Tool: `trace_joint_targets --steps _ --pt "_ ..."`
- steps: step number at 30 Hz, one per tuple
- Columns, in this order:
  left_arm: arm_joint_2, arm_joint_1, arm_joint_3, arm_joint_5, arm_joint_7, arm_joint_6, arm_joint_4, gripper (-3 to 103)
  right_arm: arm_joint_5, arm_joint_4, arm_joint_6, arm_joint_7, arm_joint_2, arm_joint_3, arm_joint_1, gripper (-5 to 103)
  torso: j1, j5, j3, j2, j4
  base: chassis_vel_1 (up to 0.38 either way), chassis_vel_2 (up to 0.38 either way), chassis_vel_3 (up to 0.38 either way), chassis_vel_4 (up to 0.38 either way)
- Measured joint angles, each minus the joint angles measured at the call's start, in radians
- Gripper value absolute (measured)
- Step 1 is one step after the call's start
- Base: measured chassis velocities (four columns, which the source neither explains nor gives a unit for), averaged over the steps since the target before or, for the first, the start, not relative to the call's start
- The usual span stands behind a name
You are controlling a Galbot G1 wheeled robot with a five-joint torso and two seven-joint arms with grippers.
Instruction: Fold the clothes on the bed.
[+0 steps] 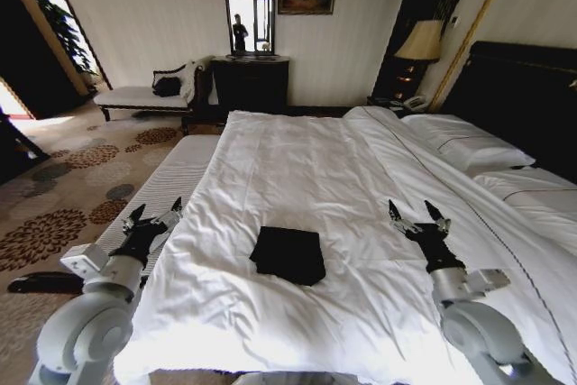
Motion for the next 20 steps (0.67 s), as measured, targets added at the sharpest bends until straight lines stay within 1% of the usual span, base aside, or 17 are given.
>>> trace_joint_targets --steps 1,3,4,5,7,8,9,10,12,14,20 --pt "-0.005 0.009 0.003 0.019 0.036 -0.012 0.001 100 -0.026 0.017 0.0 0.004 0.038 0.005 -0.019 100 0.0 0.0001 0.0 0.0 0.0 0.0 0.0 0.0 0.0" --pt "-0.013 0.022 0.01 0.065 0.12 -0.044 0.005 100 -0.085 0.038 0.01 0.005 0.103 0.025 -0.051 100 0.0 0.0001 0.0 0.0 -0.0008 0.0 0.0 0.0 0.0" --pt "-0.013 0.022 0.01 0.065 0.12 -0.044 0.005 100 -0.085 0.038 0.01 0.005 0.103 0.025 -0.051 100 0.0 0.0001 0.0 0.0 -0.0008 0.0 0.0 0.0 0.0" --pt "-0.02 0.033 0.009 0.114 0.182 -0.074 0.009 100 -0.108 0.048 0.02 0.003 0.125 0.037 -0.067 100 0.0 0.0001 0.0 0.0 -0.001 0.0 0.0 0.0 0.0" --pt "-0.03 0.055 0.002 0.205 0.257 -0.122 0.017 100 -0.111 0.067 0.018 0.007 0.136 0.043 -0.088 100 0.0 -0.0001 0.0 0.0 -0.0003 0.0 0.0 0.0 0.0" --pt "-0.034 0.066 -0.001 0.234 0.287 -0.144 0.021 100 -0.108 0.079 0.009 0.014 0.137 0.045 -0.096 100 0.0 0.0 0.0 0.0 -0.0002 0.0 0.0 0.0 0.0" --pt "-0.038 0.076 -0.001 0.241 0.305 -0.156 0.021 100 -0.103 0.089 -0.004 0.02 0.134 0.046 -0.102 100 0.0 -0.0001 0.0 0.0 -0.0002 0.0 0.0 0.0 0.0" --pt "-0.038 0.076 -0.001 0.241 0.305 -0.156 0.021 100 -0.103 0.089 -0.004 0.02 0.134 0.046 -0.102 100 0.0 -0.0001 0.0 0.0 -0.0002 0.0 0.0 0.0 0.0" --pt "-0.046 0.089 0.0 0.188 0.319 -0.151 0.007 100 -0.093 0.1 -0.022 0.022 0.128 0.046 -0.105 100 0.0 0.0 0.0 0.0 -0.0003 0.0 0.0 0.0 0.0" --pt "-0.048 0.091 0.0 0.169 0.32 -0.145 0.003 100 -0.09 0.101 -0.025 0.022 0.126 0.046 -0.104 100 0.0 0.0 0.0 0.0 -0.0003 0.0 0.0 0.0 0.0" --pt "-0.048 0.091 0.0 0.159 0.32 -0.139 0.001 100 -0.085 0.1 -0.027 0.022 0.123 0.042 -0.1 100 0.0 0.0 0.0 0.0 -0.0005 0.0 0.0 0.0 0.0"
